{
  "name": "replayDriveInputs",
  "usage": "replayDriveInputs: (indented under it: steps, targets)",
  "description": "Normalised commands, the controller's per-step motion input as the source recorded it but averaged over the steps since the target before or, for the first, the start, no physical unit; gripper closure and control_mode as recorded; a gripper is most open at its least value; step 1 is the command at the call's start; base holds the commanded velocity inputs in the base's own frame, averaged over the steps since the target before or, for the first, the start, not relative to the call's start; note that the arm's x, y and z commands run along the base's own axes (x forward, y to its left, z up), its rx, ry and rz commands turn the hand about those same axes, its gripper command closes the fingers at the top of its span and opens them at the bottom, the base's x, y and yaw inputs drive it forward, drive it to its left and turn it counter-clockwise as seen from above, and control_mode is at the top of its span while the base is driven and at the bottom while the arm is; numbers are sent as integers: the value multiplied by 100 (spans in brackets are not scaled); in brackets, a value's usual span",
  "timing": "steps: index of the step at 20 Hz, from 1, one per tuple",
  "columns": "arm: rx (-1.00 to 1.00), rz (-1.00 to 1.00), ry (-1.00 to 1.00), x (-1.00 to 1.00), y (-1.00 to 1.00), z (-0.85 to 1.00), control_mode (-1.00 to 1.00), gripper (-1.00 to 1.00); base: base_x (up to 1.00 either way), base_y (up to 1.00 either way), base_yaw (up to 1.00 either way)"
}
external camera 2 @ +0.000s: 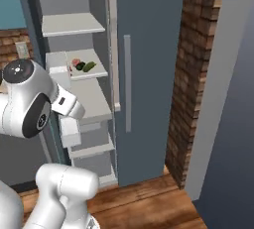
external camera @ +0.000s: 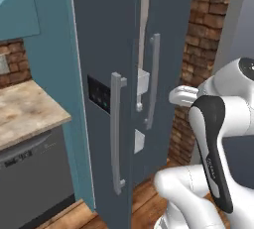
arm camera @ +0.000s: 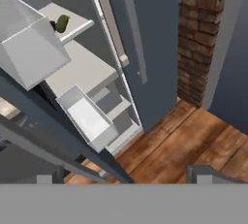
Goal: Take the peach and eggplant from the highest rack and move them to the second highest rack where the fish and cucumber are located, to maximize freezer space. Close the freezer door after rearranging.
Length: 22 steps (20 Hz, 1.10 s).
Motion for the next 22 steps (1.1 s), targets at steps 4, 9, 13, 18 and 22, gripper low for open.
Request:
replayDriveInputs:
  steps: [4, 9, 13, 18, 22]
  targets:
    - [0, 0, 0, 0, 0, 0, 100, -100, -40, 46, -50]
    - [0, 0, 0, 0, 0, 0, 100, -100, -25, 98, -35]
    - [0, 0, 0, 0, 0, 0, 100, -100, -10, 100, -30]
    - [0, 0, 0, 0, 0, 0, 100, -100, 16, 98, -22]
    - [0, 0, 0, 0, 0, 0, 100, -100, 49, 70, -21]
